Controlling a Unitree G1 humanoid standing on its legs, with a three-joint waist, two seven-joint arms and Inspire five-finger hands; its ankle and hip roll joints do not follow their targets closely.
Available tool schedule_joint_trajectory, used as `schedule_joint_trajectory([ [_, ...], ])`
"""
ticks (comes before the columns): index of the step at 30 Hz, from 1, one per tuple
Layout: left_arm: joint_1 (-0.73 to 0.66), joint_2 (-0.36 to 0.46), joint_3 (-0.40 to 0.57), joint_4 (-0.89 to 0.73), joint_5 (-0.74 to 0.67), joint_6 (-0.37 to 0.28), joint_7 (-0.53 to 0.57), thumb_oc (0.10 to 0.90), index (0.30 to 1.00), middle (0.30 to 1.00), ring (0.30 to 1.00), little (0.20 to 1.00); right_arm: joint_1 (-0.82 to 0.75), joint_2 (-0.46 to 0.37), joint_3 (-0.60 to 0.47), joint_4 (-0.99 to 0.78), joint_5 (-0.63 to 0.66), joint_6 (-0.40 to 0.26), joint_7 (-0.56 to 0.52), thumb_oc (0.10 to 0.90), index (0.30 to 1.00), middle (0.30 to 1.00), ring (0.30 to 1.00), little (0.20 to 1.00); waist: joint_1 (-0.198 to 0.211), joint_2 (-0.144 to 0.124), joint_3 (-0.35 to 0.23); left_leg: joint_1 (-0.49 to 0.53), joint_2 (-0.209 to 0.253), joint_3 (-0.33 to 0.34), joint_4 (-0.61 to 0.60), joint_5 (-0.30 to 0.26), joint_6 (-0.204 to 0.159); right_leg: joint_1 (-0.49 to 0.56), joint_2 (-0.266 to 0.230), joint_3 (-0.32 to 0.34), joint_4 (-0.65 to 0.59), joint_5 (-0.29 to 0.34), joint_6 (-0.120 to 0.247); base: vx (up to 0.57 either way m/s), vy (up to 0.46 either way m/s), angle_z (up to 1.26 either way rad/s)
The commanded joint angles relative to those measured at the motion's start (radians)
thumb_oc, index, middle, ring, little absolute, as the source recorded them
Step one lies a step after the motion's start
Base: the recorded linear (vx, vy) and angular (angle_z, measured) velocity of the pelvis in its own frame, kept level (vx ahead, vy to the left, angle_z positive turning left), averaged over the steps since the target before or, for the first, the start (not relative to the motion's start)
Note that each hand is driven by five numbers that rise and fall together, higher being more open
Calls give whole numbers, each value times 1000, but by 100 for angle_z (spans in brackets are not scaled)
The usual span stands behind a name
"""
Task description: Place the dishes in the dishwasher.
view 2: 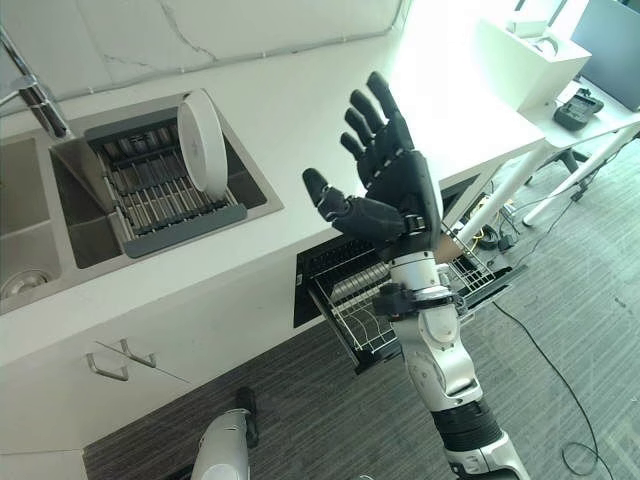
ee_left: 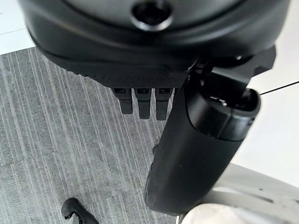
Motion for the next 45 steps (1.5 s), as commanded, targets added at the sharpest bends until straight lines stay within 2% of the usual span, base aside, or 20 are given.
schedule_joint_trajectory([
  [1,1,1,-55,3,49,-11,6,800,900,900,900,900,-123,5,-52,-69,31,-47,1,800,900,900,900,900,8,5,-25,48,49,-27,-38,-96,-88,-29,26,-6,-2,-12,-33,63,60,16],
  [6,-12,16,-77,-6,81,4,0,800,900,900,900,900,-234,22,-29,31,-19,-22,-75,800,900,900,900,900,60,-1,-21,42,17,-52,-38,-103,-76,-20,14,-28,-2,-7,-30,69,37,25],
  [12,-3,34,-87,-28,102,24,5,800,900,900,900,900,-345,17,-37,143,-47,-8,-151,800,900,900,900,900,124,-14,6,58,-43,-105,-38,-125,-48,-11,-2,-42,-2,8,-25,79,31,26],
  [20,14,56,-92,-46,143,19,-16,800,900,900,900,900,-434,-5,-56,245,-95,-53,-216,800,900,900,900,900,181,-10,41,53,-78,-144,-38,-129,-27,18,-17,-66,-2,13,-31,83,31,11],
  [29,13,79,-119,-64,163,10,-26,800,900,900,900,900,-517,-45,-93,278,-131,-155,-324,800,900,900,900,900,212,-4,64,44,-113,-182,-38,-136,-13,10,-22,-59,-2,23,-30,29,5,8],
  [37,21,74,-144,-55,192,11,-43,800,900,900,900,900,-548,-46,-138,262,-155,-270,-347,800,900,900,900,900,219,14,60,53,-125,-197,-38,-143,-9,13,-24,-57,-2,19,-27,10,2,1],
  [41,29,67,-150,-52,184,21,-45,800,900,900,900,900,-540,-48,-171,270,-181,-281,-394,800,900,900,900,900,220,24,50,63,-128,-194,-38,-150,-7,21,-28,-66,-2,18,-25,14,34,6],
  [45,34,67,-154,-57,196,30,-44,800,900,900,900,900,-522,-62,-195,283,-183,-254,-413,800,900,900,900,900,213,29,44,69,-128,-188,-38,-155,-4,23,-30,-72,-2,20,-24,4,31,9],
])
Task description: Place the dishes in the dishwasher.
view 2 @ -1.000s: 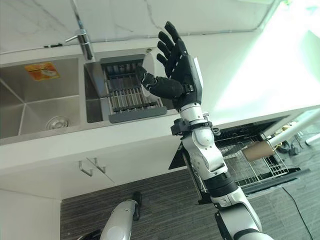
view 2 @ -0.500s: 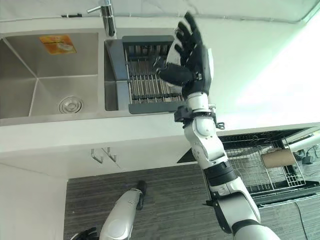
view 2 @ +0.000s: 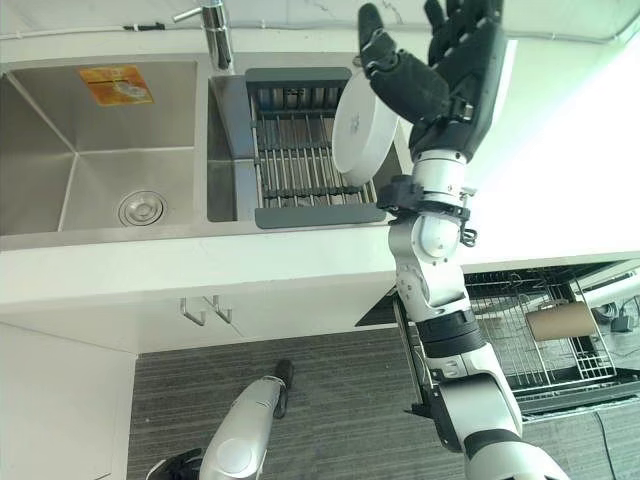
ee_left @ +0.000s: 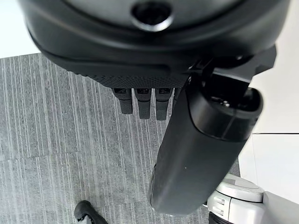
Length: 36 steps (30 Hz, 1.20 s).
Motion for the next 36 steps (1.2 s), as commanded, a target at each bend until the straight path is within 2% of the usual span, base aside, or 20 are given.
schedule_joint_trajectory([
  [1,50,20,-69,11,49,9,-15,800,900,900,900,900,-81,-84,-69,-40,-62,-93,-16,800,900,900,900,900,-10,43,-64,137,33,-76,-133,-79,-68,-95,10,-15,85,14,-42,-3,35,10],
  [11,31,23,-101,8,73,-28,0,800,900,900,900,900,-66,-106,-66,65,5,-78,45,800,900,900,900,900,-29,56,-47,131,24,-69,-133,-87,-60,-133,1,-6,85,37,-33,-46,25,6],
  [28,9,23,-132,-16,49,-25,13,800,900,900,900,900,-72,-102,-41,153,59,-42,89,800,900,900,900,900,-32,75,-18,109,17,-86,-133,-84,-61,-166,-5,-3,85,48,-33,-18,8,2],
  [36,9,16,-138,-22,39,-32,14,800,900,900,900,900,-83,-81,-16,175,80,-24,121,800,900,900,900,900,-25,88,0,103,10,-117,-133,-80,-64,-179,0,9,85,45,-37,1,5,3],
])
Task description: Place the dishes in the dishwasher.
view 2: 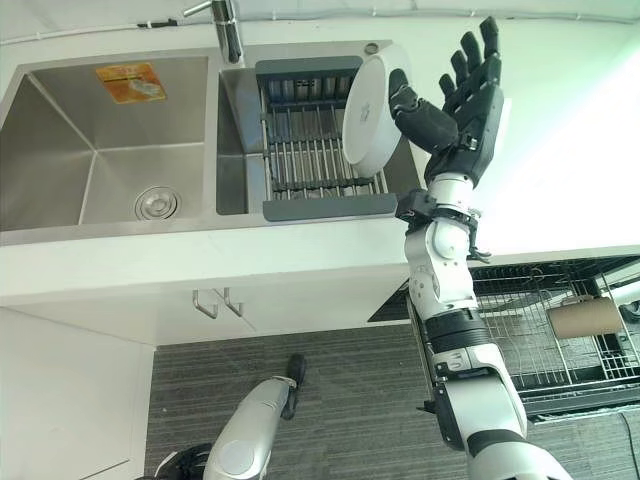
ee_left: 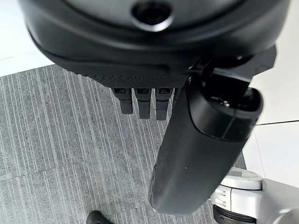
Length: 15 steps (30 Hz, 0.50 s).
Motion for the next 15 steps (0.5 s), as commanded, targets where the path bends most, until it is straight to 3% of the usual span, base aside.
schedule_joint_trajectory([
  [1,23,17,-52,-6,0,-8,8,800,900,900,900,900,-88,-63,-13,-85,18,-73,40,800,900,900,900,900,4,39,-2,140,30,-74,-61,-136,-56,-112,-3,0,44,78,-27,0,0,0],
  [15,23,9,-55,-19,-3,5,4,800,900,900,900,900,-75,-59,-2,-56,-10,-33,18,800,900,900,900,900,-1,57,13,144,22,-92,-61,-135,-56,-121,-5,4,44,82,-30,7,1,0],
])
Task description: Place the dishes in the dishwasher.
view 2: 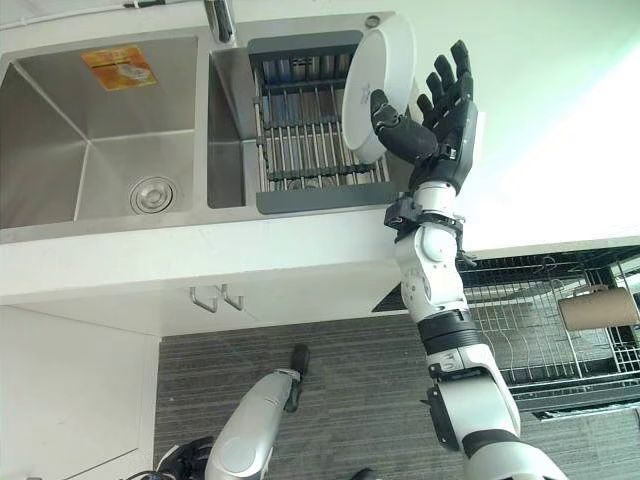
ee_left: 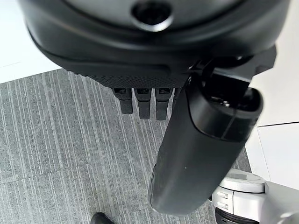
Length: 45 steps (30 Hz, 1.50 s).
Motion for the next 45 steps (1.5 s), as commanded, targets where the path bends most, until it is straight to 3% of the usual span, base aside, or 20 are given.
schedule_joint_trajectory([
  [1,37,10,-55,-13,-1,3,5,800,900,900,900,900,-75,-85,-14,-74,-17,-64,16,800,900,900,900,900,3,42,-18,142,25,-89,-60,-151,-65,-117,-9,0,34,74,-42,0,0,0],
  [6,35,13,-52,-23,-3,11,5,800,900,900,900,900,-72,-99,2,-55,-23,26,79,800,900,900,900,900,0,42,-11,145,24,-91,-60,-151,-64,-118,-9,-1,34,78,-42,0,0,0],
  [17,37,22,-45,-24,-10,19,-3,800,900,900,900,900,-86,-124,29,-32,-4,75,150,800,900,900,900,900,1,35,-8,147,27,-94,-60,-152,-65,-119,-5,-4,34,81,-42,0,0,1],
  [18,35,22,-44,-22,-11,20,-3,800,900,900,900,900,-87,-124,31,-30,-7,78,151,576,564,564,564,564,0,35,-8,148,27,-95,-60,-153,-65,-120,-5,-4,34,81,-42,0,0,0],
  [20,37,25,-42,-27,-10,23,-4,800,900,900,900,900,-86,-128,36,-29,-13,88,150,400,300,300,300,300,2,34,-7,148,27,-96,-60,-153,-65,-119,-5,-5,34,82,-42,0,0,0],
  [26,35,28,-40,-34,-10,26,-4,800,900,900,900,900,-85,-140,38,-9,-30,103,105,400,300,300,300,300,1,32,-4,149,26,-96,-60,-155,-63,-122,-3,-6,34,87,-42,0,0,0],
  [29,39,24,-42,-33,-11,23,-2,800,900,900,900,900,-92,-157,38,10,-168,72,8,400,300,300,300,300,2,33,-5,152,25,-96,-60,-158,-61,-122,-3,-6,34,87,-42,-4,1,1],
  [39,36,18,-40,-24,-35,22,-9,800,900,900,900,900,-108,-197,60,61,-255,100,-158,400,300,300,300,300,7,33,-8,154,22,-100,-60,-162,-60,-122,-1,-5,34,89,-41,0,0,0],
  [41,40,12,-41,-16,-23,6,-1,800,900,900,900,900,-116,-196,67,54,-247,29,-192,400,300,300,300,300,10,34,-8,154,21,-100,-60,-161,-60,-123,-1,-4,34,90,-42,-20,-8,3],
  [43,36,4,-41,-1,-13,-6,7,800,900,900,900,900,-117,-163,51,-27,-298,-148,-284,400,300,300,300,300,9,33,-17,156,21,-94,-60,-165,-58,-120,-3,-7,34,88,-41,-58,-41,11],
  [45,36,4,-29,-2,-4,0,7,800,900,900,900,900,-102,-137,36,-122,-420,-150,-369,400,300,300,300,300,5,30,-30,165,23,-86,-60,-174,-55,-113,-4,-9,34,85,-39,-71,-60,4],
])
